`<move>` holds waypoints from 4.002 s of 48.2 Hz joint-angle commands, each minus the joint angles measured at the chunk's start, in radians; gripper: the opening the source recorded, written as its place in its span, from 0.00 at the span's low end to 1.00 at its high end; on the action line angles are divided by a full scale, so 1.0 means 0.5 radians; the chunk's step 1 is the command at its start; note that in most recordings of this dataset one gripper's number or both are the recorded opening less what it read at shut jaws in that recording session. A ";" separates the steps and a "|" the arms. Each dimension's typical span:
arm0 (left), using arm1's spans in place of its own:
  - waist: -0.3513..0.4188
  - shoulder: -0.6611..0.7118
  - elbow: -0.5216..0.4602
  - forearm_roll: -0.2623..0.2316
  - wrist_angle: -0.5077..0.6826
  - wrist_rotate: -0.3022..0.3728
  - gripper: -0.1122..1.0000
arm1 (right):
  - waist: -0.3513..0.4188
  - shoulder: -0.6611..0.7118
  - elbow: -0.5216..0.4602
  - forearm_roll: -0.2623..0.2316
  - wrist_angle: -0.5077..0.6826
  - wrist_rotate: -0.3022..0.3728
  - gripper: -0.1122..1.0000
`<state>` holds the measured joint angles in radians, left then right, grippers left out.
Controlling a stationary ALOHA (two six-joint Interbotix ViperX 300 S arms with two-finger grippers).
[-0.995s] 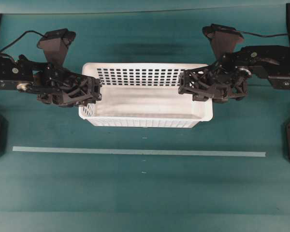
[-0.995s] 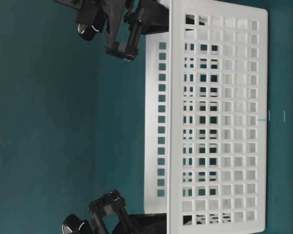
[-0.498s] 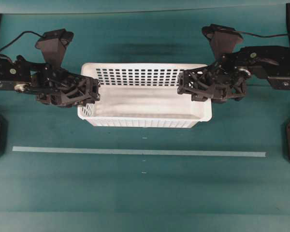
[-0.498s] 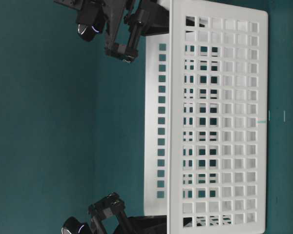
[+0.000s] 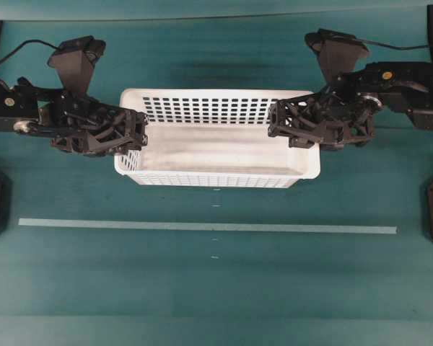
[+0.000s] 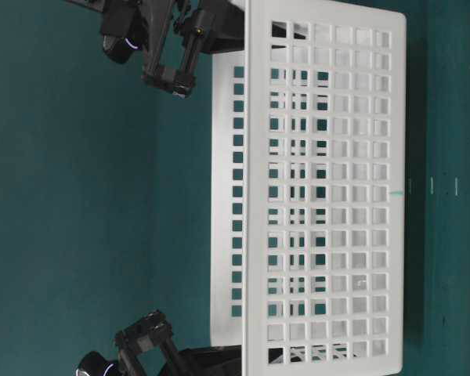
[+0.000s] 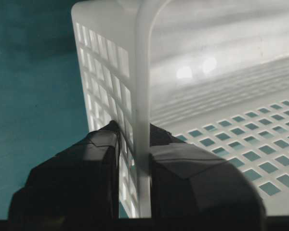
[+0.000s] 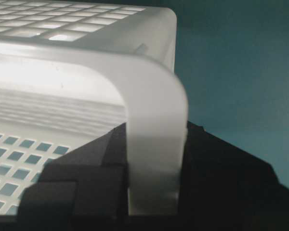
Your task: Lift the white basket with both hands.
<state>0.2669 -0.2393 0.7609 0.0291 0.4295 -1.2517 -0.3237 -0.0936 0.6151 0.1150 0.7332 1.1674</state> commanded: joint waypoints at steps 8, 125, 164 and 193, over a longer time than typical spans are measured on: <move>0.009 -0.043 -0.031 0.006 0.000 0.003 0.16 | 0.018 -0.012 -0.003 -0.009 0.028 -0.028 0.26; -0.675 0.034 -0.009 0.012 0.006 -0.479 0.16 | 0.730 0.037 0.074 -0.040 -0.077 0.525 0.26; -0.611 0.114 -0.046 0.025 0.015 -0.245 0.15 | 0.733 0.077 0.077 -0.037 -0.141 0.531 0.26; -0.583 0.089 -0.049 0.025 0.009 -0.199 0.85 | 0.696 0.061 0.092 -0.120 -0.141 0.644 0.85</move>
<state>-0.0199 -0.1856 0.7517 0.0353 0.4387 -1.3514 0.0291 -0.0644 0.6657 0.0675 0.6673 1.4910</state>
